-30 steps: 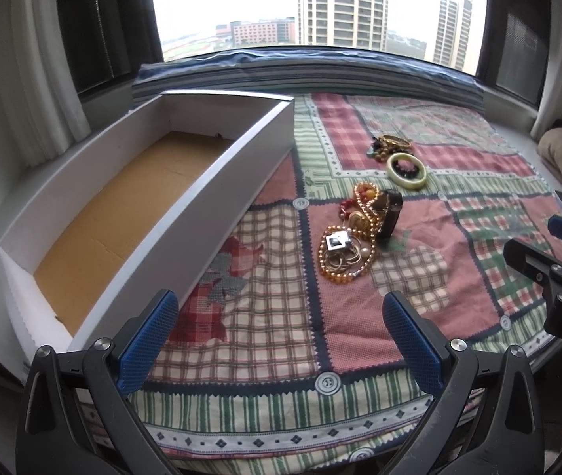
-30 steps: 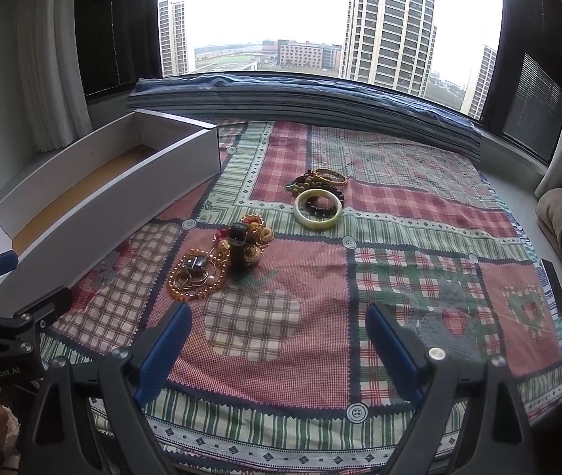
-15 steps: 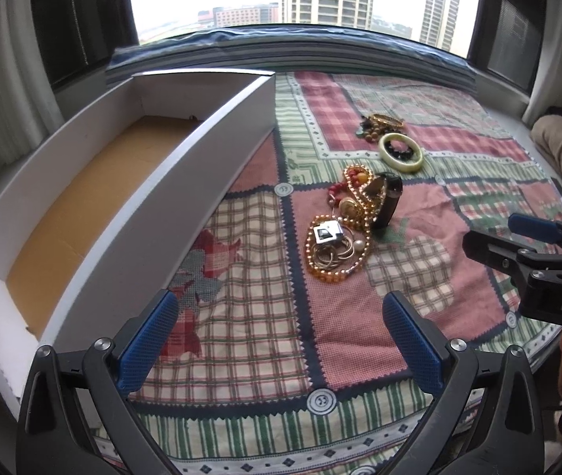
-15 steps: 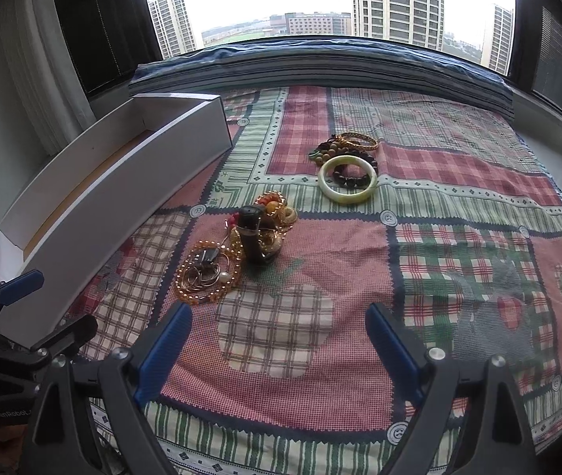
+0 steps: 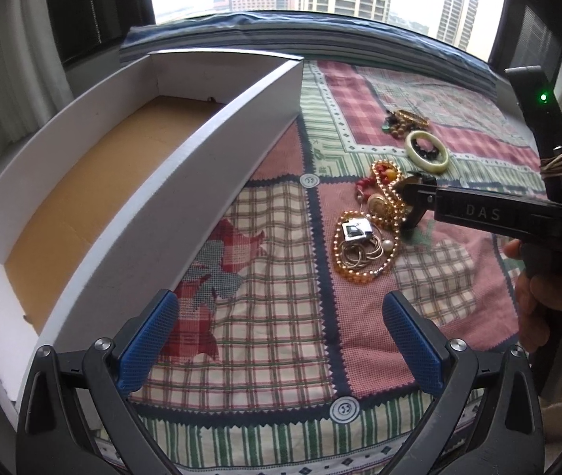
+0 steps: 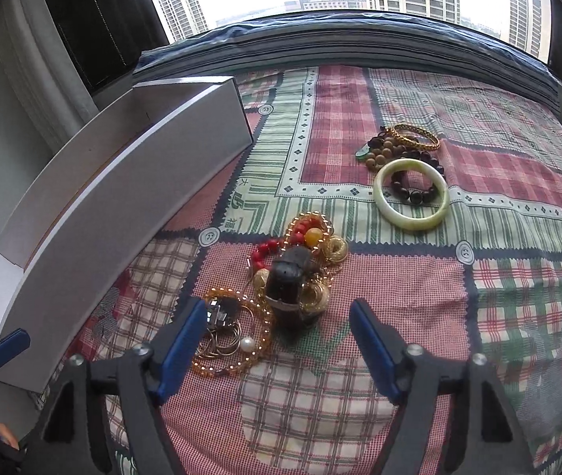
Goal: Organize jewelry
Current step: 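Reach the right gripper to the black watch and close on it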
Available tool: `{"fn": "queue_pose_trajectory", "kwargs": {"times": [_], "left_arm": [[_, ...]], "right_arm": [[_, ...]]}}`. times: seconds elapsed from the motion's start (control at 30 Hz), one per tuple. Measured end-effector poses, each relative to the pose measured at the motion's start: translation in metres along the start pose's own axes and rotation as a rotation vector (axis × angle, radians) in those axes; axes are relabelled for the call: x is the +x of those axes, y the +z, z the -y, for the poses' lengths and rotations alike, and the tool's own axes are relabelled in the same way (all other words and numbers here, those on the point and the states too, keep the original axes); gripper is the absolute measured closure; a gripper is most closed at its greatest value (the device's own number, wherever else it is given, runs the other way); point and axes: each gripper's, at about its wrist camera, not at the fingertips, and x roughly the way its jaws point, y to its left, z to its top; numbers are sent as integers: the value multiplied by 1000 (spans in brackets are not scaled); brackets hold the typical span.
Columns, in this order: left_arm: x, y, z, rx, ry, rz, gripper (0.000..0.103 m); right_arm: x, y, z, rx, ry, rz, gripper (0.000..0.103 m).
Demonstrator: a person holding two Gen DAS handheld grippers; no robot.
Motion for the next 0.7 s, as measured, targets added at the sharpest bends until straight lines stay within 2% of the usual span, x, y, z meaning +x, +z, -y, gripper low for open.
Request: {"fn": "queue_pose_trajectory", "kwargs": {"times": [0.03, 0.1, 0.13, 0.4, 0.7], "left_arm": [[1, 0, -1, -3, 1, -2, 1], [1, 0, -3, -4, 5, -4, 1], [2, 0, -4, -4, 7, -4, 1], [2, -2, -1, -3, 6, -7, 1], [-5, -4, 8, 24, 4, 4, 1]], "right_arm": [[6, 2, 1, 7, 3, -10, 43], [13, 2, 5, 24, 10, -27, 79], [13, 1, 8, 33, 17, -24, 83], [-27, -18, 19, -21, -12, 0, 83], [-53, -44, 44, -8, -57, -30, 83]]}}
